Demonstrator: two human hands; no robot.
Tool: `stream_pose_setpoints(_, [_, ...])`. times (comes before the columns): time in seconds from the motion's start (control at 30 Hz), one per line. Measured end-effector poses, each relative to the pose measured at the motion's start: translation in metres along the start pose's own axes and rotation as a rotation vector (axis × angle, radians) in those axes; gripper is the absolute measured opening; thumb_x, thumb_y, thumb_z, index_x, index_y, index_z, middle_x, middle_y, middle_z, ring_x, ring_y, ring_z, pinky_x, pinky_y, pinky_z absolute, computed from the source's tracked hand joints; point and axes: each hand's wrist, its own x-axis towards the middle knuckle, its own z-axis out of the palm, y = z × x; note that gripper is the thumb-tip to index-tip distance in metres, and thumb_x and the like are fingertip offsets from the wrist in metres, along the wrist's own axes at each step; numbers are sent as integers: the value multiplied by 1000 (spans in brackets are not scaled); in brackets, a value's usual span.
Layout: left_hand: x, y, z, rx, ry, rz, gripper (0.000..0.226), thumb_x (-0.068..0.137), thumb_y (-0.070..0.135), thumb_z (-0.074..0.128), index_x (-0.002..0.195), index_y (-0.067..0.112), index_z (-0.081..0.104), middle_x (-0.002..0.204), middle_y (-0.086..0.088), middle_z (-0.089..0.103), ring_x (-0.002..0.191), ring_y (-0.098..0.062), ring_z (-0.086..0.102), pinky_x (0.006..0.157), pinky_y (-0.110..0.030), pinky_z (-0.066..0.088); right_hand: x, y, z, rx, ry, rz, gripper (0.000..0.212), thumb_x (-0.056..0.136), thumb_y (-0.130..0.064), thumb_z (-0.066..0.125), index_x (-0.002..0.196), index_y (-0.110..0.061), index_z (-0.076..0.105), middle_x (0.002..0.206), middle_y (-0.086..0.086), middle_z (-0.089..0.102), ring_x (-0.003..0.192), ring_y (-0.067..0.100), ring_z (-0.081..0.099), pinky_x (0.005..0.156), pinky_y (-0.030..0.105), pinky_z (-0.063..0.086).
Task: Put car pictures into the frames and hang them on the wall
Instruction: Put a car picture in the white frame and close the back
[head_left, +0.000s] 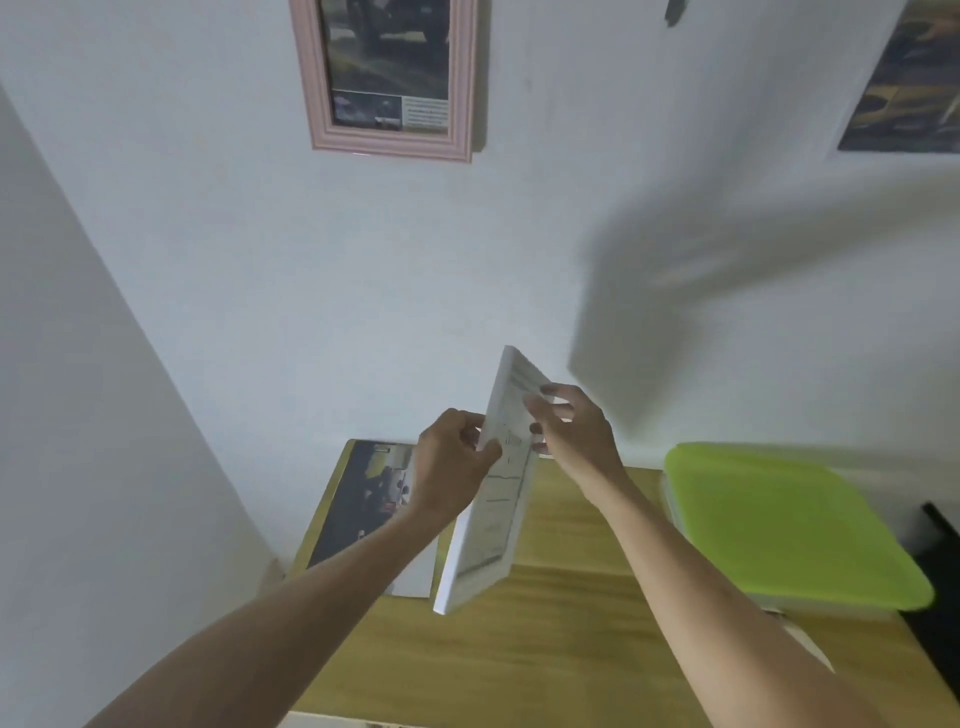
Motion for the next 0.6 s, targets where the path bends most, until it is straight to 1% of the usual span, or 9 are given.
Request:
stream_pose_setpoints(0.07, [-12,2,11,33,9,57,11,79,25,71,89,26,66,80,10,61,69,-6,59,63,-29,52,-3,-16,9,58,12,24,47,79,-54,72,116,-28,60,102,-8,68,78,13,73,77,40,62])
stream_pose_setpoints(0.13, [-23,3,22,59,4,99,8,81,25,67,89,28,65,84,12,57,70,-4,60,64,-34,53,-3,-24,15,58,45,60,45,76,-41,78,112,-21,60,99,-5,69,83,16,73,74,40,62])
stream_pose_setpoints(0.17, [-27,3,25,59,6,110,8,83,25,66,89,29,65,85,13,55,70,-3,61,64,-34,52,-3,-24,17,46,65,63,41,75,-32,79,110,-19,61,98,-3,69,85,19,72,74,42,62])
stream_pose_setpoints(0.23, [-36,2,31,64,0,142,10,86,26,67,94,31,66,86,17,52,72,1,58,62,-25,47,-3,-20,17,-12,107,45,31,77,-18,72,106,-15,65,93,-2,70,84,22,72,73,45,61])
stream_pose_setpoints(0.33, [-41,-4,37,89,-50,222,18,88,40,68,104,32,69,88,20,53,76,4,54,63,-14,38,-3,-11,9,-109,155,39,20,80,-12,66,99,-13,70,88,0,73,81,23,71,75,44,61])
stream_pose_setpoints(0.37, [-39,-10,38,91,-77,240,24,88,47,65,106,31,70,90,20,56,79,3,55,67,-13,40,-2,-7,4,-83,154,50,19,80,-10,65,97,-14,71,87,1,74,81,24,72,75,45,61])
stream_pose_setpoints(0.43, [-33,-28,38,99,-80,259,35,88,55,61,109,29,70,97,18,61,88,-3,59,76,-21,48,-3,1,-7,17,108,82,25,80,-3,64,101,-13,72,92,5,75,82,26,73,72,46,62])
stream_pose_setpoints(0.5, [-24,-50,35,110,-37,209,42,90,54,59,116,23,67,111,12,61,100,-9,60,87,-28,50,-5,8,-19,114,37,114,29,81,2,64,106,-11,72,99,9,75,82,27,74,64,39,62])
stream_pose_setpoints(0.6, [-4,-84,27,151,-92,-37,54,92,48,59,136,16,52,136,-1,51,123,-18,51,103,-31,39,-6,24,-39,187,-39,172,29,83,4,64,107,-9,72,96,10,76,77,21,75,56,28,57])
